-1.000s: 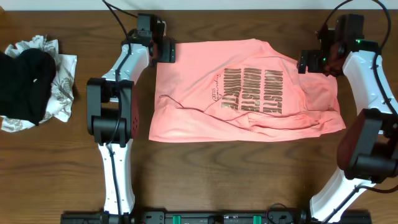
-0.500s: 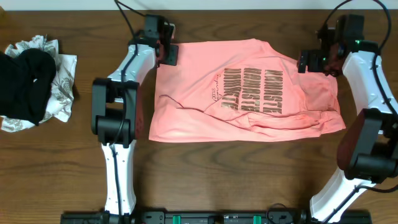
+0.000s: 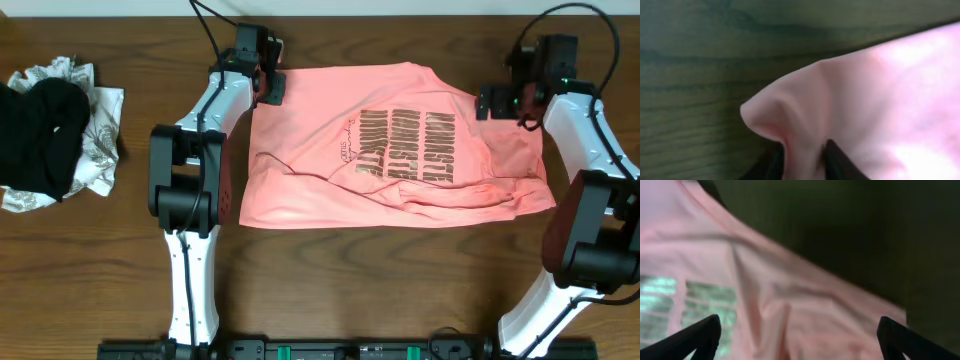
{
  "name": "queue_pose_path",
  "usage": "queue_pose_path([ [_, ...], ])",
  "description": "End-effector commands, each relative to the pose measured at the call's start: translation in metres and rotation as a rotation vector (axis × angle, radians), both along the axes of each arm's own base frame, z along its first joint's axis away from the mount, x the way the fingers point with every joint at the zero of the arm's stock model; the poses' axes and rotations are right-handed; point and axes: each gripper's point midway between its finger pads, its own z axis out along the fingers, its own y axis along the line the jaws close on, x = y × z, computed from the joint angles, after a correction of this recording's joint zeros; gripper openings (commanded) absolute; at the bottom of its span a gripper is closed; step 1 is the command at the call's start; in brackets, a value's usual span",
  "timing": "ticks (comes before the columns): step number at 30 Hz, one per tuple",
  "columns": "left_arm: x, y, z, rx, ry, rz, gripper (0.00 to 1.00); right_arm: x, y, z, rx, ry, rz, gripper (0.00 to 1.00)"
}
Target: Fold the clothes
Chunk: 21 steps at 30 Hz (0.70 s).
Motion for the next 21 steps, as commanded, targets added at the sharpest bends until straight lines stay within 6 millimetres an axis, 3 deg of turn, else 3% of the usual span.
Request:
queue_pose_path([
  [1,0.002,0.007,-0.010,0.022,0.011,0.019,0.21,0.010,0.023,0.009,0.042,-0.066,0.148,0.92],
  [3,0.002,0.006,-0.008,0.015,0.009,0.023,0.13,0.015,0.027,0.013,0.055,-0.097,0.168,0.78],
  [5,0.003,0.006,-0.005,0.014,0.003,0.023,0.13,0.021,0.031,0.018,0.065,-0.128,0.189,0.73],
  [6,0.003,0.006,-0.004,0.014,0.000,0.023,0.13,0.024,0.036,0.021,0.070,-0.151,0.214,0.74],
  [9,0.003,0.006,-0.004,0.013,0.000,0.023,0.13,0.037,0.050,0.033,0.072,-0.226,0.253,0.89],
  [12,0.003,0.006,-0.004,0.008,0.004,0.034,0.17,0.050,0.076,0.045,0.061,-0.297,0.308,0.96],
  [15,0.003,0.006,-0.004,-0.001,0.006,0.049,0.30,0.058,0.111,0.056,0.024,-0.362,0.389,0.99],
  [17,0.002,0.006,-0.005,0.000,0.009,0.049,0.32,0.066,0.127,0.057,-0.038,-0.399,0.409,0.99],
  [21,0.000,0.006,-0.006,0.001,0.017,0.049,0.41,0.085,0.146,0.046,-0.152,-0.461,0.428,0.99],
])
